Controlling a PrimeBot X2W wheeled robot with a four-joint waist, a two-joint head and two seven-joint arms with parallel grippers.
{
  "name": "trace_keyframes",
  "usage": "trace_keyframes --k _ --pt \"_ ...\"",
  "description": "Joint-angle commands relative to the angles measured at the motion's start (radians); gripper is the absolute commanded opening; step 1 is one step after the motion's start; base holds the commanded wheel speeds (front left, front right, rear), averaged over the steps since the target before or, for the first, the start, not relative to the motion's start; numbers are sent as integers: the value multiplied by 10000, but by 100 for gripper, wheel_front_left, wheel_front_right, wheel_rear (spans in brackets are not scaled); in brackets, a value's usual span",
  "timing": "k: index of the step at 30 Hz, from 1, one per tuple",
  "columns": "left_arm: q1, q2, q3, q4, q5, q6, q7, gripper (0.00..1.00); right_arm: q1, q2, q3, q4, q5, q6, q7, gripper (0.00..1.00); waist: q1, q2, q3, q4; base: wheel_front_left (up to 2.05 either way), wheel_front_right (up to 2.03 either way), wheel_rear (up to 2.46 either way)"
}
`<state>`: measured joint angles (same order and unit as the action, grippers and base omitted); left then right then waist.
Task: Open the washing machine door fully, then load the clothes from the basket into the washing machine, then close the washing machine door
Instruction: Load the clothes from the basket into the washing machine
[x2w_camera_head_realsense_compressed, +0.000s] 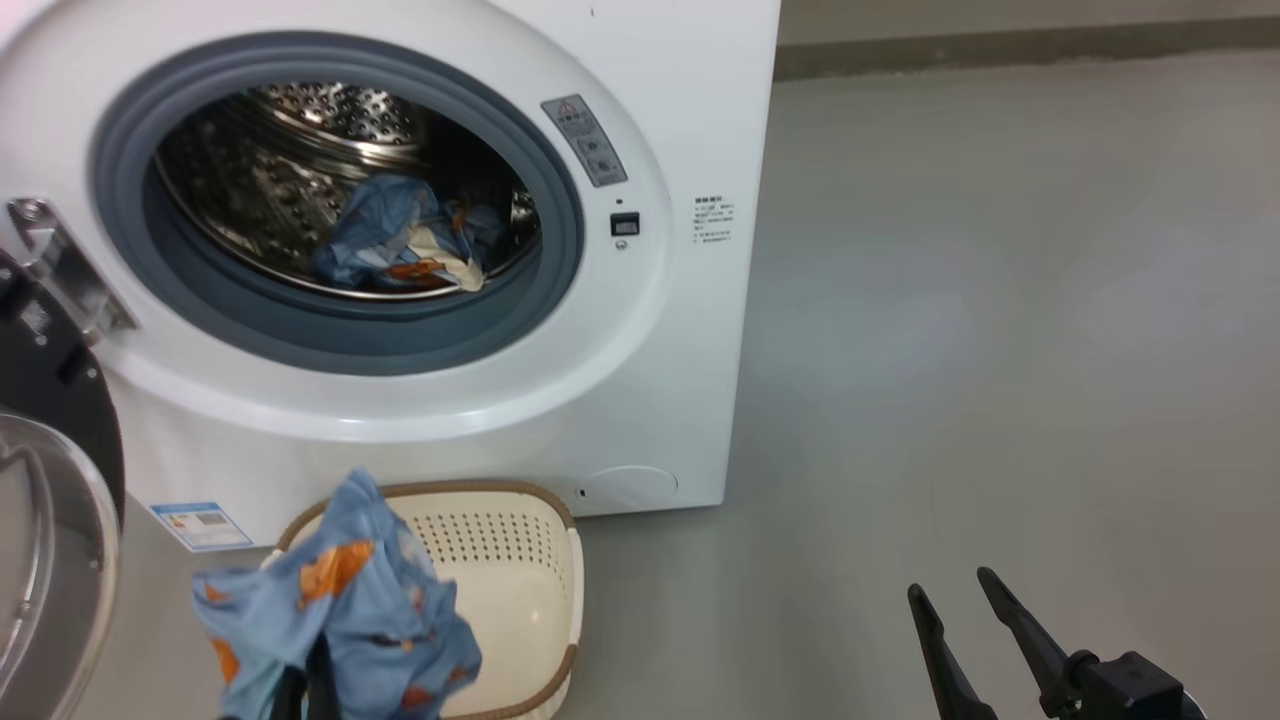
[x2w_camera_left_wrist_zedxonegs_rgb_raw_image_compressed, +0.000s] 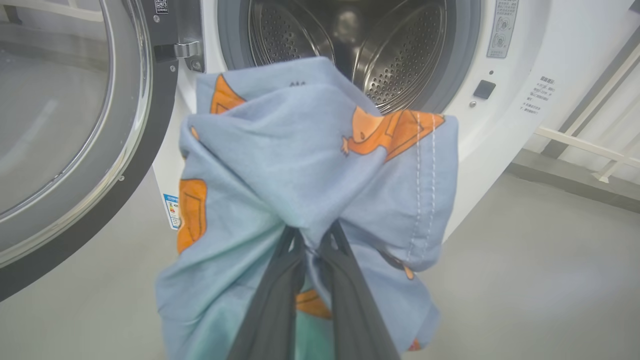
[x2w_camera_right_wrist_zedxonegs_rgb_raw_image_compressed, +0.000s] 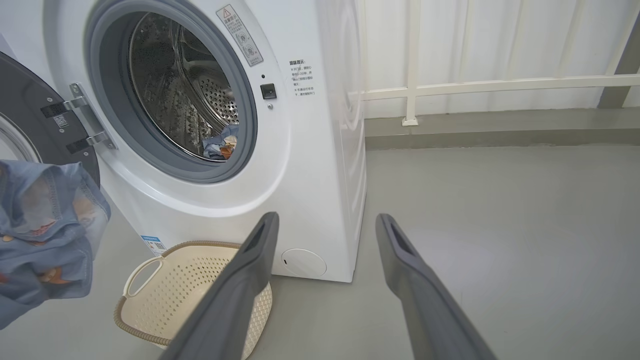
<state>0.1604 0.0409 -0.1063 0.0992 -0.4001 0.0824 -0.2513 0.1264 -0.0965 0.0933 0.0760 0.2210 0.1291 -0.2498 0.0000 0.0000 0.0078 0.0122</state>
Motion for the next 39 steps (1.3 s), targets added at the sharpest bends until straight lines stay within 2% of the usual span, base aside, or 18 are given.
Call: trace_keyframes --k 1,9,16,20,21,28,30,34,39 --pt "-748 93 357 -159 104 -59 -105 0 -360 -32 284 -295 -121 16 -120 100 0 0 326 -192 0 0 0" --pt "-2750 184 628 456 251 -218 -105 0 -993 133 471 -344 -63 16 -120 100 0 0 1685 -858 0 0 0" --pt "-4964 845 1136 1463 410 -292 -105 0 -1584 143 625 -337 -12 16 -120 100 0 0 2925 -1424 0 0 0" --pt "-6523 1402 1374 2290 555 -360 -105 0 -1818 142 690 -277 73 16 -120 100 0 0 3678 -1753 0 0 0" --pt "-7321 1630 1397 2759 636 -394 -105 0 -1898 127 745 -250 120 16 -120 100 0 0 4042 -1867 0 0 0" --pt "-9956 2340 1443 4501 968 -441 -105 0 -2219 23 1046 -240 281 16 -120 100 0 0 5210 -2321 0 0 0" --pt "-10982 2734 1373 5309 1203 -458 -105 0 -2320 -19 1080 -281 382 16 -120 100 0 0 5648 -2532 0 0 0" --pt "-12250 3268 1423 6121 1469 -368 -105 0 -2326 -111 1179 -214 455 16 -120 100 0 0 6051 -2792 0 0 0" --pt "-13500 3575 1396 6740 1727 -371 -105 0 -2289 -114 1268 -226 557 16 -120 100 0 0 6511 -2893 0 0 0"
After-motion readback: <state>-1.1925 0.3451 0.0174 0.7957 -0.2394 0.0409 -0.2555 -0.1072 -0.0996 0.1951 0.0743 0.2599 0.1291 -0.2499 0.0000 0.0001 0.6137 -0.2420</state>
